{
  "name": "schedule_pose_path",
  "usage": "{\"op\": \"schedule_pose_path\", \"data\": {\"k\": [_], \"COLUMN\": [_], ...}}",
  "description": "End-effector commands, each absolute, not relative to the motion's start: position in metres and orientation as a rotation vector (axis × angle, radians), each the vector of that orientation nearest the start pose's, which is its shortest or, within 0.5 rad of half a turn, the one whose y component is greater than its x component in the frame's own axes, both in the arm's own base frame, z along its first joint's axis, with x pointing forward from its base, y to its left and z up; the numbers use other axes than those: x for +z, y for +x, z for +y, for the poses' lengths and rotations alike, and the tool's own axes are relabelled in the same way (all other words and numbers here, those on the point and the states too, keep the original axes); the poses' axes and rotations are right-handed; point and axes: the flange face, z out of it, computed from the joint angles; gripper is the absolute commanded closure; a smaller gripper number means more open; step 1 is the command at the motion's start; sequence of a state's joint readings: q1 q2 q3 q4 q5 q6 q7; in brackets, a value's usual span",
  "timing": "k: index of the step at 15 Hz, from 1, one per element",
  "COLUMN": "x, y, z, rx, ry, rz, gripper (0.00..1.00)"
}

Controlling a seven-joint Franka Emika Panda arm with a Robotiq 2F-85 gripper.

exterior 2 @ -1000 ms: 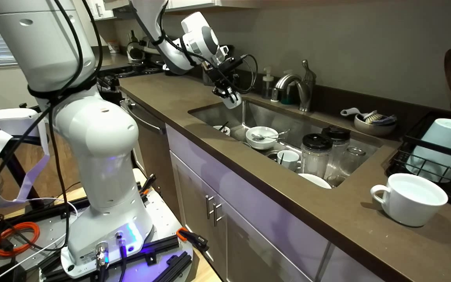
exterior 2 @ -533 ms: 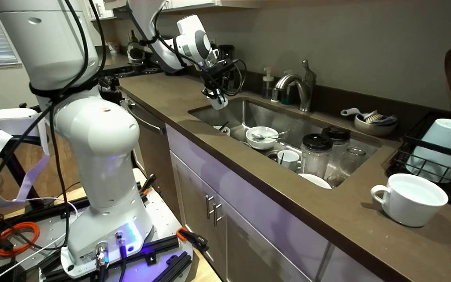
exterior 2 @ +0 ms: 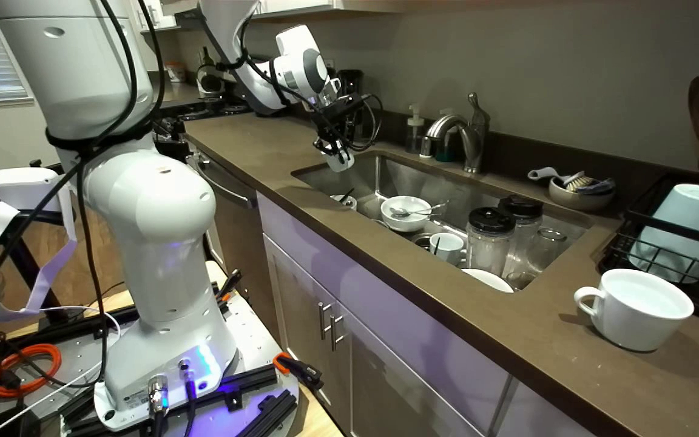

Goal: Pick up the white mug on the left and pour the liquid inside it into the sink then set it down on the left side of the counter

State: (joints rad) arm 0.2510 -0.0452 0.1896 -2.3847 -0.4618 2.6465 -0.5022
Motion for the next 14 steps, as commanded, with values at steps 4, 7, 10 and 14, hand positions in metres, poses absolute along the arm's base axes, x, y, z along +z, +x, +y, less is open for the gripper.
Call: {"op": "schedule_pose_path", "data": {"k": [4,7,10,14], "x": [0.367,0.367,0.364,0.359], "y": [0.462,0.462,0.469,0.487], "z": [0.231,0.231,0.261,0.307], "rx": [-0.496,-0.496,-0.494,-0.49], "ry": [-2.687,-2.687,-2.649,-2.592], "rz": [-2.083,-2.083,-2.096,-2.139], "gripper": [0.84,0.96,0.96,0.96]}}
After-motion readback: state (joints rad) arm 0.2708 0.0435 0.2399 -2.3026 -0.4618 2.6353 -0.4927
